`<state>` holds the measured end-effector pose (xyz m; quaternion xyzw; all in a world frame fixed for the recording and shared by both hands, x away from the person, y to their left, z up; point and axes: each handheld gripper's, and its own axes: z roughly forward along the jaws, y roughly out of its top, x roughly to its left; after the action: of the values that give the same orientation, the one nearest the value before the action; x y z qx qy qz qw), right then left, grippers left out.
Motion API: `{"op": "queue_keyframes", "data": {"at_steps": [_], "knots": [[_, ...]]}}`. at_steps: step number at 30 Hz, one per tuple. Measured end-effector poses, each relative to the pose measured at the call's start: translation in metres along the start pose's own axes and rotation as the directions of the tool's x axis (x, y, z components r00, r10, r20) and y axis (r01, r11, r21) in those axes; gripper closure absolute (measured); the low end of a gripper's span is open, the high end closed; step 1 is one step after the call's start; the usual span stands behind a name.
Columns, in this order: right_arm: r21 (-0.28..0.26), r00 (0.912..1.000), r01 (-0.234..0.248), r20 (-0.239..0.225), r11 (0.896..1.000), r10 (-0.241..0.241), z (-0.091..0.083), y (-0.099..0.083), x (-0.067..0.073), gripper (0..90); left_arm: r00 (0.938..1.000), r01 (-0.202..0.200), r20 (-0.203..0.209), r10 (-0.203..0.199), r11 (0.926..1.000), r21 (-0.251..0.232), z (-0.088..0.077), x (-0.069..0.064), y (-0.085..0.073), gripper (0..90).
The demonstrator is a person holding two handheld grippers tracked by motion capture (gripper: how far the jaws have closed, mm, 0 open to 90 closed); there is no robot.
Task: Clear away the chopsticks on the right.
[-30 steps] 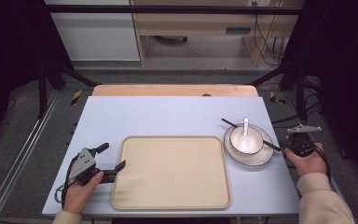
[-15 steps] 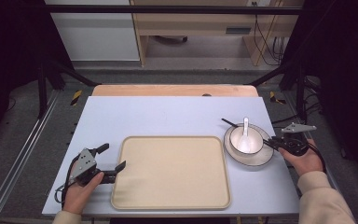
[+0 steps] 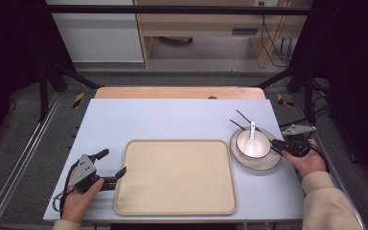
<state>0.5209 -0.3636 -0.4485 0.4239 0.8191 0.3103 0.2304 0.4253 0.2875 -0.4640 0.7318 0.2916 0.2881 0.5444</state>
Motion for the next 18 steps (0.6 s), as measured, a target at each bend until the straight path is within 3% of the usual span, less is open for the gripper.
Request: {"op": "queue_keyframes", "data": {"at_steps": [4, 5, 7, 8, 9, 10, 11, 12, 13, 16, 18], "knots": [[-0.034, 0.999, -0.022, 0.039, 0.999, 0.024, -0.006, 0.001, 0.001, 85.8, 1.0, 0.0, -0.006, 0.0, 1.0, 0.002, -0.002, 0.001, 0.0, 7.9], [-0.088, 0.9954, -0.043, 0.082, 0.995, 0.05, -0.018, 0.003, 0.003, 85.8, 0.9999, 0.001, -0.01, -0.001, 1.0, 0.001, -0.003, 0.001, 0.0, 7.9], [-0.142, 0.9901, -0.049, 0.123, 0.989, 0.067, -0.032, 0.006, 0.009, 85.8, 0.9999, 0.001, -0.012, -0.001, 1.0, 0.001, -0.003, 0.001, -0.001, 7.9], [-0.142, 0.9901, -0.049, 0.123, 0.989, 0.067, -0.032, 0.006, 0.009, 85.8, 0.9999, 0.001, -0.012, -0.001, 1.0, 0.001, -0.003, 0.001, -0.001, 7.9], [-0.211, 0.986, -0.053, 0.144, 0.976, 0.084, -0.051, 0.009, 0.022, 85.8, 0.9999, -0.001, -0.012, 0.001, 1.0, 0.002, -0.003, 0.001, -0.001, 8.0], [-0.211, 0.986, -0.053, 0.144, 0.976, 0.084, -0.051, 0.009, 0.022, 85.8, 0.9999, -0.001, -0.012, 0.001, 1.0, 0.002, -0.003, 0.001, -0.001, 7.9], [-0.27, 0.9867, -0.052, 0.135, 0.961, 0.091, -0.068, 0.011, 0.043, 85.8, 0.9999, -0.001, -0.012, 0.001, 1.0, 0.002, -0.003, 0.001, 0.0, 8.0], [-0.27, 0.9867, -0.052, 0.135, 0.961, 0.091, -0.068, 0.011, 0.043, 85.8, 0.9999, -0.001, -0.011, 0.001, 1.0, 0.002, -0.003, 0.001, 0.0, 8.0], [-0.291, 0.9886, -0.047, 0.124, 0.956, 0.086, -0.078, 0.011, 0.065, 85.8, 0.9999, -0.002, -0.013, 0.002, 1.0, -0.002, -0.003, 0.001, 0.0, 8.1], [-0.311, 0.9939, -0.044, 0.082, 0.949, 0.073, -0.086, 0.009, 0.101, 85.7, 0.9999, -0.003, -0.014, 0.003, 1.0, 0.0, -0.004, 0.001, 0.0, 8.1], [-0.308, 0.996, -0.049, 0.057, 0.95, 0.07, -0.086, 0.007, 0.122, 85.8, 0.9999, -0.004, -0.014, 0.004, 1.0, 0.0, -0.004, 0.001, 0.0, 8.2]]}}
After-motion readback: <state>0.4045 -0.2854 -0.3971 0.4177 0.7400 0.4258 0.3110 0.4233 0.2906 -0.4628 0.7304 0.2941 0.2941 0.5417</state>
